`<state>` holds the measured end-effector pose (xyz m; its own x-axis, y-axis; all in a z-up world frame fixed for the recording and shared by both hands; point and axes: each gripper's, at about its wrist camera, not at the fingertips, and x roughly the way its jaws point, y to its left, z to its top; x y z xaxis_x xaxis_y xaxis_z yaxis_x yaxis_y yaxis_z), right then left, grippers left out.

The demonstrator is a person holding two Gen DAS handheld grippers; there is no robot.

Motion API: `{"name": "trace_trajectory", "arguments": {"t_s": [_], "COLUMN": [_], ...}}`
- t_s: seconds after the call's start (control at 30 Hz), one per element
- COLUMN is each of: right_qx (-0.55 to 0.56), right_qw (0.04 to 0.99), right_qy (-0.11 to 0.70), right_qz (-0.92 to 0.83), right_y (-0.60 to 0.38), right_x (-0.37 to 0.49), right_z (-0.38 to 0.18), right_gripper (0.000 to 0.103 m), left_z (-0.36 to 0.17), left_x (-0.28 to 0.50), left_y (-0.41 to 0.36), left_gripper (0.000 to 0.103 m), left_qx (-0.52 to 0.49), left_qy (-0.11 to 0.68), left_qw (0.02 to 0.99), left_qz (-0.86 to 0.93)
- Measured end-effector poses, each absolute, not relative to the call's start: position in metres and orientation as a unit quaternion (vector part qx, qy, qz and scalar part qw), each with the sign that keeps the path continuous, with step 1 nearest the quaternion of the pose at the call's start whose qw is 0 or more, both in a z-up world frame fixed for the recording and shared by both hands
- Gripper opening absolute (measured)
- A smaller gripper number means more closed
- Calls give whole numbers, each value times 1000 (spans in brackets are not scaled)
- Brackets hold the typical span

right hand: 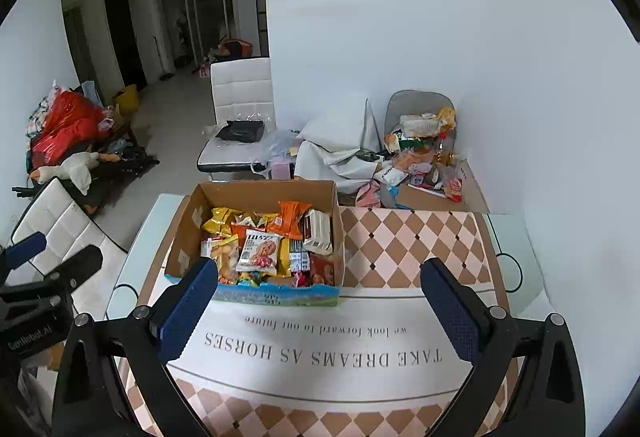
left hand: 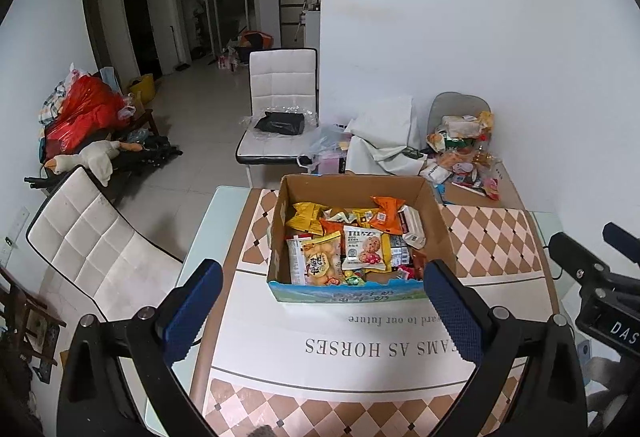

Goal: Organize snacks

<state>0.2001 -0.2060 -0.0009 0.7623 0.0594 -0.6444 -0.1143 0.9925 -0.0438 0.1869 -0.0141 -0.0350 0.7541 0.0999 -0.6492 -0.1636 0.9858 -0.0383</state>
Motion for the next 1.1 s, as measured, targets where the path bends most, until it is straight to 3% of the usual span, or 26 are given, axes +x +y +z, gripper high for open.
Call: {"name": "trace_trajectory", "arguments": {"t_s": [1.1], "right_qx": [-46], "right_qw": [929], "right_qy": [363], "right_qz": [56], "right_y": [-191], "right_x": [214], "right_z": [-22], "right_gripper": [103], "left_z": [-49], "left_x": [198], "left_y": [-11], "left_gripper": [103], "left_qx": [-44], "left_qy": [357], "left_qw": [930], "left_qz": [74]}}
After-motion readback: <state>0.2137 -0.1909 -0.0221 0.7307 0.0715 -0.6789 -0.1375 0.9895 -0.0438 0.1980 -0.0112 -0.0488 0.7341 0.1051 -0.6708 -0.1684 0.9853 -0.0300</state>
